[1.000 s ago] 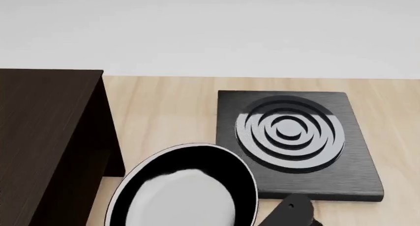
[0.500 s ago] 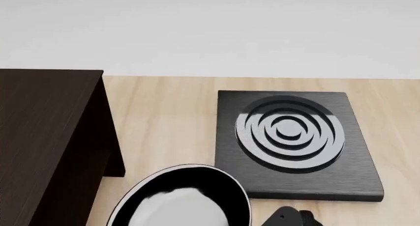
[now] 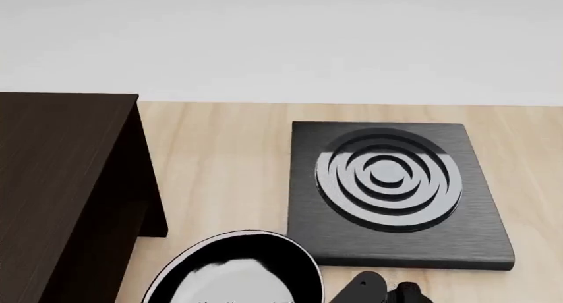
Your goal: Put the frying pan under the cabinet shelf.
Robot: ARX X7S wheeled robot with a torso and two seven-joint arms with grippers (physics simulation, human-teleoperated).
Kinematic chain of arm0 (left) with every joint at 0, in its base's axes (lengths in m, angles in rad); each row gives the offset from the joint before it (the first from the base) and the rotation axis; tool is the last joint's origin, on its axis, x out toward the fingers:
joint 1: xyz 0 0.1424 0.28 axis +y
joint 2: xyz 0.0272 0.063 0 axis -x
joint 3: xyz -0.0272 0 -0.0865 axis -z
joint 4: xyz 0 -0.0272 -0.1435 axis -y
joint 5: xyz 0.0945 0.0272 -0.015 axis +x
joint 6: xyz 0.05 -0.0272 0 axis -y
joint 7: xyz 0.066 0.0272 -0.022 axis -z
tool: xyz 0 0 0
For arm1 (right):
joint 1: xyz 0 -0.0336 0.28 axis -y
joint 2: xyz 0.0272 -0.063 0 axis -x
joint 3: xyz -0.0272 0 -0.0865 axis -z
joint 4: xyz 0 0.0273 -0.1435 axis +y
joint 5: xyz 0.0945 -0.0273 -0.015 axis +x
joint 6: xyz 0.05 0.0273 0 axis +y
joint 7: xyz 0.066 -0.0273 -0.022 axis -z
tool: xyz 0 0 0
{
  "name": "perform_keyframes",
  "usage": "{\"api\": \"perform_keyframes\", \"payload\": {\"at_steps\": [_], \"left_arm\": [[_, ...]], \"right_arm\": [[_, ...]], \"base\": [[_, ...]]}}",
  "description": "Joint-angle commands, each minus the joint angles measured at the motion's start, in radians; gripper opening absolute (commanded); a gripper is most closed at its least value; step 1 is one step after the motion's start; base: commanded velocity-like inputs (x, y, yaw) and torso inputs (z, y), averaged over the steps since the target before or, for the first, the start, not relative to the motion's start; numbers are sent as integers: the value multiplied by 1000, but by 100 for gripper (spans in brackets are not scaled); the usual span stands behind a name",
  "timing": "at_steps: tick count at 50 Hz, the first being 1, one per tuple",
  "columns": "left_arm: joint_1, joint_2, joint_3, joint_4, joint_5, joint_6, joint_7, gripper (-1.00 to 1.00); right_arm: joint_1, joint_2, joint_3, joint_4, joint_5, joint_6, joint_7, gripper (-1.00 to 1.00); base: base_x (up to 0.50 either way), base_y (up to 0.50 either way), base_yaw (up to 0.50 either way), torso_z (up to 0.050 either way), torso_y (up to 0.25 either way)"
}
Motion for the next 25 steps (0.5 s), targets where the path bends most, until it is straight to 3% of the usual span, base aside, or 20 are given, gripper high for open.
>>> {"api": "perform_keyframes", "payload": {"at_steps": [1, 25], "left_arm": [[0, 0, 0, 0, 0, 0, 0, 100], [0, 0, 0, 0, 0, 0, 0, 100]], "right_arm": [[-27, -43, 53, 52, -218, 23, -179, -100], [-76, -79, -13, 150, -525, -49, -470, -100]], "base": [[0, 0, 0, 0, 0], [0, 0, 0, 0, 1]]}}
